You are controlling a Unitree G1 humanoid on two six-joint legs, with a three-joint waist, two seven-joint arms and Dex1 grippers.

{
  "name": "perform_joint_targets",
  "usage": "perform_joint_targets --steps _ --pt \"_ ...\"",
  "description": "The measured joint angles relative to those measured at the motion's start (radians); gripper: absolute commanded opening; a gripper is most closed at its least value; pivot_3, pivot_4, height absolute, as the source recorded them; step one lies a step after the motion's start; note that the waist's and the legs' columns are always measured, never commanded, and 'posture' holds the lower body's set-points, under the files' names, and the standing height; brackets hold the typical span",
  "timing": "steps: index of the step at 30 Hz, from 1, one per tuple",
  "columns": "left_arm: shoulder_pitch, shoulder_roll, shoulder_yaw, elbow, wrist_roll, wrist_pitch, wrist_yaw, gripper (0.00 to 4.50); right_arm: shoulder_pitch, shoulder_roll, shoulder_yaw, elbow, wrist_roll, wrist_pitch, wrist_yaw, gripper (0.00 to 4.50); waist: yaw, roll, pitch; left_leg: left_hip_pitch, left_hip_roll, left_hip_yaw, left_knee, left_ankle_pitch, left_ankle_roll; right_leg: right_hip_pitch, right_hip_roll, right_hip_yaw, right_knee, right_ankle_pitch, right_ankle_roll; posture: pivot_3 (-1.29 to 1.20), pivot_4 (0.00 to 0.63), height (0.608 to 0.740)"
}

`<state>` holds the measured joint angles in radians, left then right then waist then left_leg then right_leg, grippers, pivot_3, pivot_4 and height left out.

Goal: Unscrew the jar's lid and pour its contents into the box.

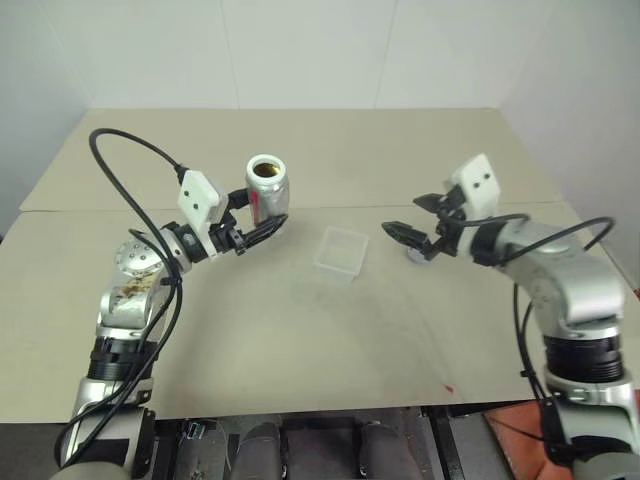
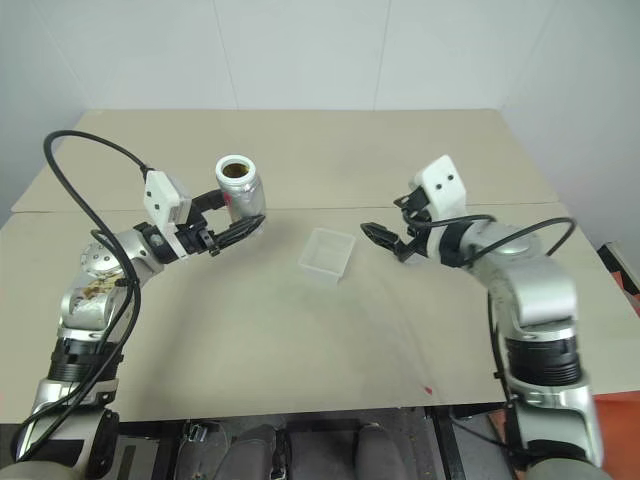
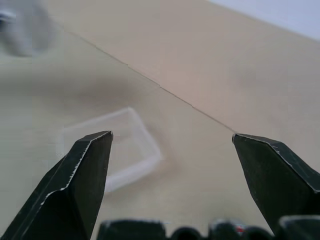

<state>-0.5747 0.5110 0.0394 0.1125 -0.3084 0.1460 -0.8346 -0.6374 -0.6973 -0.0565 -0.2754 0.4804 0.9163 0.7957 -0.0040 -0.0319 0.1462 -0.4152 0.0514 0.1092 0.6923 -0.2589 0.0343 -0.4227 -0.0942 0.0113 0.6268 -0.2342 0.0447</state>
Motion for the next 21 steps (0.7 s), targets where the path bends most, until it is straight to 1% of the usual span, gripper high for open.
perform_joint_targets --steps 2,5,7,8,9,11,13,14,16,19,21 --pt "-0.034 -0.017 -0.030 0.057 0.048 -0.050 0.010 2.78 -0.013 -0.045 0.005 -0.004 0.038 0.011 0.066 4.46 0.004 0.000 0.000 0.000 0.000 0.000 0.000 0.000 0.000 0.000 0.000 0.000 0.000 0.000 0.000 0.00 0.150 0.740" --pt "-0.118 -0.023 -0.095 0.162 0.192 -0.176 0.065 2.78 -0.024 -0.072 0.021 -0.004 0.053 0.010 0.108 4.46 0.010 0.000 0.000 0.000 0.000 0.000 0.001 0.000 0.000 0.000 0.000 0.000 0.000 0.000 0.000 0.00 0.150 0.740" --pt "-0.208 -0.001 -0.180 0.282 0.360 -0.356 0.142 2.78 -0.028 -0.083 0.043 0.004 0.052 0.010 0.122 4.46 0.014 -0.001 0.000 0.000 -0.001 0.000 0.001 0.000 0.000 0.000 0.000 0.000 0.000 0.000 0.000 0.00 0.150 0.740" --pt "-0.274 0.027 -0.245 0.358 0.481 -0.486 0.198 2.78 -0.029 -0.089 0.053 0.007 0.052 0.010 0.132 4.46 0.016 -0.001 0.000 -0.001 -0.001 0.001 0.001 0.000 0.000 -0.001 0.000 0.000 0.000 0.000 0.000 0.00 0.150 0.740" --pt "-0.318 0.044 -0.284 0.404 0.566 -0.572 0.244 2.78 -0.029 -0.093 0.055 0.007 0.053 0.010 0.139 4.46 0.017 -0.001 0.000 -0.002 -0.001 0.001 0.001 0.000 0.000 -0.001 0.000 0.000 -0.001 0.000 0.000 0.00 0.150 0.740" --pt "-0.446 0.099 -0.411 0.511 0.806 -0.778 0.399 2.78 -0.031 -0.100 0.057 0.006 0.053 0.009 0.148 4.46 0.019 -0.001 0.000 -0.004 -0.001 0.001 0.001 0.000 0.001 -0.001 0.000 0.000 0.000 0.001 0.002 0.00 0.150 0.740" --pt "-0.554 0.135 -0.526 0.577 1.021 -0.908 0.553 2.78 -0.031 -0.100 0.057 0.005 0.053 0.008 0.149 4.46 0.019 -0.001 0.000 -0.006 -0.001 0.001 0.002 -0.001 0.001 -0.002 -0.001 -0.001 0.001 0.002 0.003 0.00 0.150 0.740" --pt "-0.611 0.151 -0.598 0.610 1.144 -0.950 0.643 2.78 -0.030 -0.100 0.057 0.004 0.053 0.008 0.148 4.46 0.020 -0.001 0.000 -0.007 -0.001 0.001 0.002 -0.001 0.002 -0.003 -0.001 -0.001 0.000 0.003 0.004 0.00 0.150 0.740" --pt "-0.672 0.151 -0.670 0.662 1.289 -0.985 0.779 2.78 -0.030 -0.097 0.057 0.001 0.054 0.008 0.142 4.46 0.021 -0.001 0.000 -0.008 -0.002 0.001 0.003 -0.001 0.002 -0.003 -0.001 -0.001 0.000 0.003 0.005 0.00 0.150 0.740" --pt "-0.721 0.111 -0.754 0.707 1.428 -0.966 0.923 2.78 -0.030 -0.092 0.055 -0.013 0.055 0.009 0.125 4.46 0.024 -0.001 0.001 -0.009 -0.002 0.001 0.004 -0.001 0.002 -0.004 -0.001 -0.001 0.001 0.003 0.005 0.00 0.150 0.740" --pt "-0.737 0.085 -0.792 0.717 1.498 -0.924 0.985 2.78 -0.029 -0.088 0.050 -0.020 0.065 0.011 0.117 4.46 0.027 -0.001 0.001 -0.009 -0.002 0.001 0.004 -0.001 0.002 -0.005 -0.002 -0.001 0.001 0.003 0.005 0.00 0.150 0.740"
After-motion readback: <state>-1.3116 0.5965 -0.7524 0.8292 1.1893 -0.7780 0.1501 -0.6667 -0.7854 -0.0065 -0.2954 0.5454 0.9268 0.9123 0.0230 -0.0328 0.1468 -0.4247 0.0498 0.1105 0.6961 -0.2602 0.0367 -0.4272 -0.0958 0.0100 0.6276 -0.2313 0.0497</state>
